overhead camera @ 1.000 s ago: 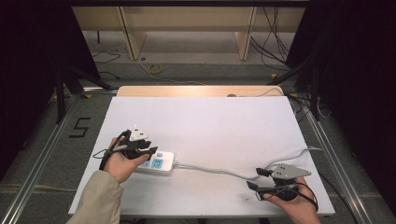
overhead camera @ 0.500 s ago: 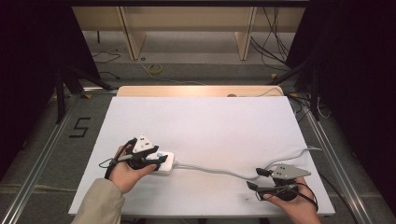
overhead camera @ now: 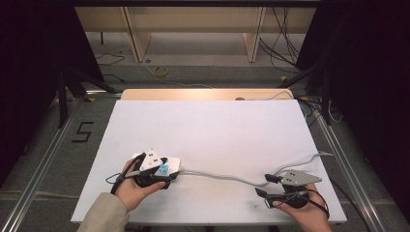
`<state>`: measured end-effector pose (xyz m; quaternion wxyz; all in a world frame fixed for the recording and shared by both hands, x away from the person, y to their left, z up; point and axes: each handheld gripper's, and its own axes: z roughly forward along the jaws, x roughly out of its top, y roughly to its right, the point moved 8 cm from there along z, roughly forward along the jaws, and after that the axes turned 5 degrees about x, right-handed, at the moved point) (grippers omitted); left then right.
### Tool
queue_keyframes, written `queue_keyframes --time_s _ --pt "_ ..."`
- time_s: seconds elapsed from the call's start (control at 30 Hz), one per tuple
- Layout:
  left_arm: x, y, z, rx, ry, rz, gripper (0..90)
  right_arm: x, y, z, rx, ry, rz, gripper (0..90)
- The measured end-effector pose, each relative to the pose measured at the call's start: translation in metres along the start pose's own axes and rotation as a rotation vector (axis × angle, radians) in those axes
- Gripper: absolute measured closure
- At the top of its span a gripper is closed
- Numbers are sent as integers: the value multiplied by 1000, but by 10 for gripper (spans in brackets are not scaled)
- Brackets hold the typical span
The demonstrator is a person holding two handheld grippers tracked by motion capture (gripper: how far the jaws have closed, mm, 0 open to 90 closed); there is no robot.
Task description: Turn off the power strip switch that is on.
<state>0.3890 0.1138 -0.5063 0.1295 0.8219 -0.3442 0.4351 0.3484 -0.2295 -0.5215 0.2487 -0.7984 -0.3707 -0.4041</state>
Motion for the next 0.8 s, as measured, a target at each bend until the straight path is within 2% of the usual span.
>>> queue_keyframes --time_s 0.33,0.8 --pt "-13 1 -6 12 17 0 304 0 0 0 1 -1 1 369" --pt "-15 2 -5 26 25 3 301 0 -1 0 4 0 -2 369"
